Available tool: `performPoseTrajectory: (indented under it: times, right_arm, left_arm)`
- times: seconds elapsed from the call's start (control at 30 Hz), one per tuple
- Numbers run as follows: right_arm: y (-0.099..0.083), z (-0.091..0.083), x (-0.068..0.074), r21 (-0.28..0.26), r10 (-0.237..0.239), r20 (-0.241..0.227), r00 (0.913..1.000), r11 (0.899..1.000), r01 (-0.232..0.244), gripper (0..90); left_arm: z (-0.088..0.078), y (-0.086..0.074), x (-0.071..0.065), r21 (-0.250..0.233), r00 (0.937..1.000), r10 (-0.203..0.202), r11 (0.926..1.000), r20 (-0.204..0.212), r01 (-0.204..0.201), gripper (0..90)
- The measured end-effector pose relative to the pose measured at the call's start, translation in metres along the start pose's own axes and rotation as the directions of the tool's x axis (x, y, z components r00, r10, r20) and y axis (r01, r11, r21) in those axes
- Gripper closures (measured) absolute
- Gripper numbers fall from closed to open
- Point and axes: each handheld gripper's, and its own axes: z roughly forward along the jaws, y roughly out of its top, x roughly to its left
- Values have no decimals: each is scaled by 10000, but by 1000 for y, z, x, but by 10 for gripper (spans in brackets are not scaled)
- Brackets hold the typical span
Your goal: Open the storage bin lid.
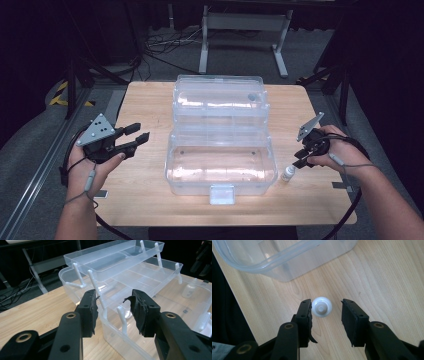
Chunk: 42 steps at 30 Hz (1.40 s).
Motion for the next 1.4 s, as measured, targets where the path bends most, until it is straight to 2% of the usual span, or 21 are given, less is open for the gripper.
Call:
performPoseTrajectory:
  times: [0.2, 0.47, 0.67, 0.83, 1.4]
  right_arm:
    - [1, 5, 2, 197, -47, -96, 9999, 9998, 49, 600]
    - [3, 20, 2, 776, -303, -140, 9994, 9965, 313, 602]
    - [4, 28, 2, 856, -302, -271, 9992, 9958, 325, 609]
    - [5, 38, 2, 1381, -594, -182, 9981, 9885, 614, 631]
    - [7, 42, 2, 1407, -937, 19, 9956, 9857, 925, 713]
  left_arm:
    - [0, 0, 0, -11, 10000, 6, 10000, 21, -6, 564]
    - [0, -1, 1, -14, 10000, -73, 10000, 10, 73, 564]
    - [0, -1, 1, -16, 9999, -97, 10000, 40, 97, 563]
    - [2, -2, 2, 41, 9998, -155, 9999, 85, 154, 563]
    - [0, -3, 4, -33, 9995, -300, 9995, 31, 300, 558]
